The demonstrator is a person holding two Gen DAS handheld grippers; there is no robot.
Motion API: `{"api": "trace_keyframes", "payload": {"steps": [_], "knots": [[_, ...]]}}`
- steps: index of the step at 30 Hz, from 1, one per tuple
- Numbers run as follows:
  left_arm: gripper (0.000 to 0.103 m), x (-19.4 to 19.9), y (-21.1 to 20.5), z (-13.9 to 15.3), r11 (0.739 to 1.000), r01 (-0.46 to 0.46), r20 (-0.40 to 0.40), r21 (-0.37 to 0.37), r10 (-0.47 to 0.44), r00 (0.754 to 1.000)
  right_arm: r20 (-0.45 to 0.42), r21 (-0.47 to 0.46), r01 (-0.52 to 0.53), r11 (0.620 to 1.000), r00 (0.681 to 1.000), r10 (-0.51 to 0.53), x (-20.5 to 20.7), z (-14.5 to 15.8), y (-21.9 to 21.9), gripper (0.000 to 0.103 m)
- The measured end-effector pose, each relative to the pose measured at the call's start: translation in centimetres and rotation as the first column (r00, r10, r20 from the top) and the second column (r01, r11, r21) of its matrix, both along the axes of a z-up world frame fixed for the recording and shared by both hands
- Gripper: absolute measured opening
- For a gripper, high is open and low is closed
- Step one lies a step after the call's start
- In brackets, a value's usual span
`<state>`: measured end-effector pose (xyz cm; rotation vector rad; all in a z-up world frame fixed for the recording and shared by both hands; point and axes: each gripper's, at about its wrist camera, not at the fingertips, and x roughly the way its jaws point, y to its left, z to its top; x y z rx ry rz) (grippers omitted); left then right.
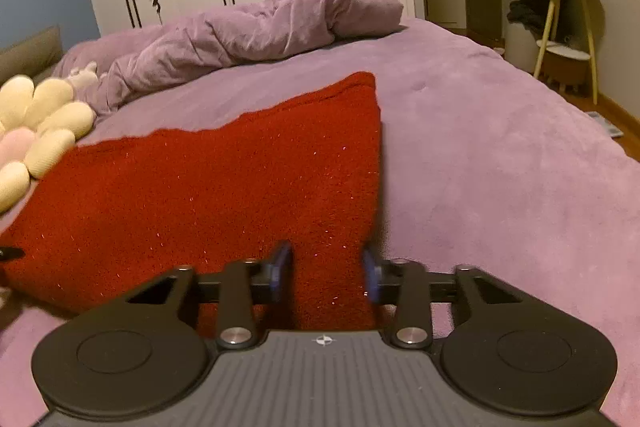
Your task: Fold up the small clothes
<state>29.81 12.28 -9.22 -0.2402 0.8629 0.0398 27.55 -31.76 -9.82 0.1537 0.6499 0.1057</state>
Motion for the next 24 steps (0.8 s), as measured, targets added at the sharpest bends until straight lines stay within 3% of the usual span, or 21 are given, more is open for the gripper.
{"api": "trace_keyframes", "payload": {"steps": [3,7,8,10,13,18,20,24], "knots": [[0.013,-0.3,-0.4,0.7,1.0,-0.001,0.039,0.015,0.0,0.999,0.01,0.019,-0.028,0.999,1.0,0.028,-0.1,0.5,0.2,0.014],[0.012,-1.3,0.6,1.8,0.999,-0.014,0.097,-0.042,0.018,0.995,0.016,0.302,0.001,0.953,1.0,-0.006,0.0,0.5,-3.4,0.013],[0.012,-1.3,0.7,1.7,0.999,-0.024,0.092,-0.026,0.026,0.995,0.003,0.259,0.032,0.965,0.999,-0.034,0.1,0.3,-3.6,0.013],[0.012,-0.8,0.6,0.9,1.0,-0.019,0.054,0.024,0.018,0.998,-0.011,0.084,0.019,0.996,1.0,-0.018,0.3,-0.5,-2.5,0.013],[0.013,-0.5,-0.4,-0.2,0.996,-0.007,0.013,0.086,0.006,1.0,-0.009,-0.032,0.018,0.999,1.0,-0.018,0.3,-0.7,-0.9,0.017],[0.02,-0.9,-1.3,0.2,0.993,0.017,0.006,0.118,-0.018,1.0,-0.026,0.033,-0.011,0.999,1.0,0.012,-0.5,0.3,-0.8,0.042],[0.029,-1.3,-1.4,0.3,0.992,0.035,0.004,0.119,-0.036,0.999,-0.035,0.038,-0.027,0.999,0.999,0.028,-1.0,0.1,-1.1,0.042],[0.032,-2.0,-1.7,0.3,0.991,0.062,0.011,0.115,-0.063,0.998,-0.056,0.018,-0.042,0.999,0.998,0.043,-1.8,-0.5,-1.3,0.038]]}}
